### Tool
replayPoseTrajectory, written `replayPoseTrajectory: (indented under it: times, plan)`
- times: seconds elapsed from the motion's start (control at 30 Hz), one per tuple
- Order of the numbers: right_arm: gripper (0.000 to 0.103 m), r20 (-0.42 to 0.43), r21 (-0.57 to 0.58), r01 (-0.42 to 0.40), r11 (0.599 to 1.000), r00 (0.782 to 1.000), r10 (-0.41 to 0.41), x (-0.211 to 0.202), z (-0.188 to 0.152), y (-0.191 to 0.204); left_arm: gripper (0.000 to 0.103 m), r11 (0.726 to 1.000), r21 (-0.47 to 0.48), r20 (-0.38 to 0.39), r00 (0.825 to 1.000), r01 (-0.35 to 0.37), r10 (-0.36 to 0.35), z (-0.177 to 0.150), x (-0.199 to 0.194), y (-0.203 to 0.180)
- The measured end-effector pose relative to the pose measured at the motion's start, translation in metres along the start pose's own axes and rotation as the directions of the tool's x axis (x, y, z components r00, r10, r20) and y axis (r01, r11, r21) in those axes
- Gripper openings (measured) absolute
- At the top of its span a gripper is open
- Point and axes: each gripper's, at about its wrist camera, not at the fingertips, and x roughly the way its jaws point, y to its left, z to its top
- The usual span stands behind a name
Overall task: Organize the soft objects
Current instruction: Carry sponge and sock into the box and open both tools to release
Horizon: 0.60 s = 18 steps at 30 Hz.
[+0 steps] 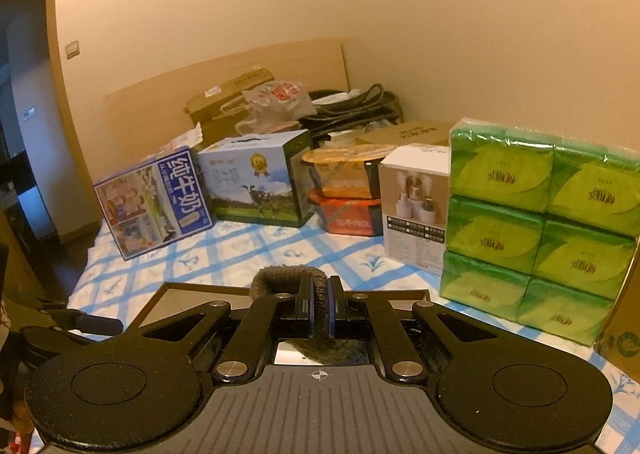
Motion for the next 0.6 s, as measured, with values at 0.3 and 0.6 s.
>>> replayPoseTrajectory:
  times: [0.3,0.6]
  plan:
    - [0.007,0.0,0.002,0.016,1.0,1.0,-0.016,0.009,-0.003,-0.001,0.073,1.0,0.013,-0.028,1.0,-0.003,0.004,-0.008,0.0,0.004]
    - [0.06,0.001,0.018,-0.006,1.0,1.0,0.006,-0.02,-0.005,0.0,0.073,1.0,0.018,-0.019,1.0,0.025,-0.025,-0.021,-0.03,0.004]
